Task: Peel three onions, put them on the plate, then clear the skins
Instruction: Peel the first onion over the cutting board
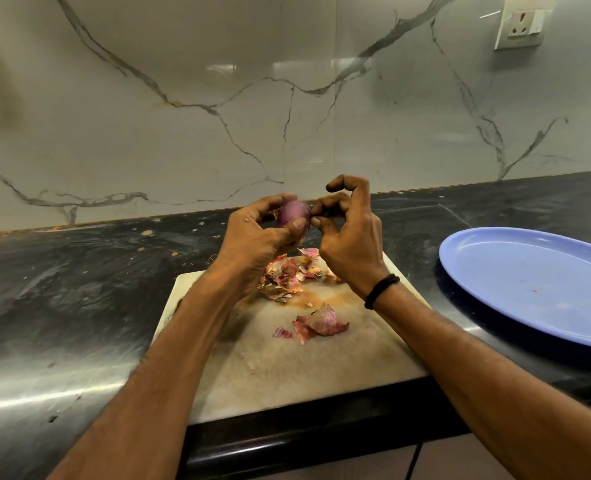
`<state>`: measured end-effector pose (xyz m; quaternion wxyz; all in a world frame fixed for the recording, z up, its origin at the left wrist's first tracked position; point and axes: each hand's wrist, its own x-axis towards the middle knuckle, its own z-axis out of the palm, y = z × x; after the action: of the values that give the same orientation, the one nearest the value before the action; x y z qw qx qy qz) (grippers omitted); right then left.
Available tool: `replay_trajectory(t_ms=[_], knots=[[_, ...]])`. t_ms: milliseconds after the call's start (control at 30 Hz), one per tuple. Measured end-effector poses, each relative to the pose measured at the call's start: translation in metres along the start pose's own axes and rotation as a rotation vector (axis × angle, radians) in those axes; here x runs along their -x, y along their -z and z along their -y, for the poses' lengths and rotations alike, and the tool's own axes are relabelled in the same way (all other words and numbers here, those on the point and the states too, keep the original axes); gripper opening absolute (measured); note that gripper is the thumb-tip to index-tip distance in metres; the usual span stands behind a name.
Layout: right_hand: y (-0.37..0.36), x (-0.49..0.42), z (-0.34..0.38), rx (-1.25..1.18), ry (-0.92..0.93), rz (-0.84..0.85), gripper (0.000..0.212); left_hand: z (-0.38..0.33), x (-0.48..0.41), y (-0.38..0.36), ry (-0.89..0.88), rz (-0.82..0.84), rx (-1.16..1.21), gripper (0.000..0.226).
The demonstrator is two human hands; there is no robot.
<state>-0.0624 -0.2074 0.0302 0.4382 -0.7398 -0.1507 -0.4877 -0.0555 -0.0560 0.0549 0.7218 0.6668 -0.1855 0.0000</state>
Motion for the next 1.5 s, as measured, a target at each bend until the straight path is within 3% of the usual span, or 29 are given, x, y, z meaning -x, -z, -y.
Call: replay_trajectory(t_ms=[400, 533, 667, 933, 1500], knots=[[-0.004, 0.006, 0.018, -0.053, 0.080, 0.072, 0.043, -0.008, 0.004, -0.005, 0.135, -0.027, 0.271, 0.046], [-0.004, 0.003, 0.014, -0.039, 0.022, -0.029, 0.048, -0.012, 0.003, -0.002, 0.168, -0.054, 0.374, 0.033], [0.000, 0.001, 0.008, 0.052, 0.020, -0.035, 0.028, -0.016, 0.005, -0.002, 0.190, -0.037, 0.414, 0.027], [-0.005, 0.001, 0.003, 0.079, 0.024, 0.038, 0.011, -0.016, 0.006, 0.000, 0.202, -0.003, 0.421, 0.029], [-0.003, 0.000, 0.004, 0.096, 0.037, 0.117, 0.019, -0.017, 0.008, 0.002, 0.189, 0.008, 0.165, 0.028]])
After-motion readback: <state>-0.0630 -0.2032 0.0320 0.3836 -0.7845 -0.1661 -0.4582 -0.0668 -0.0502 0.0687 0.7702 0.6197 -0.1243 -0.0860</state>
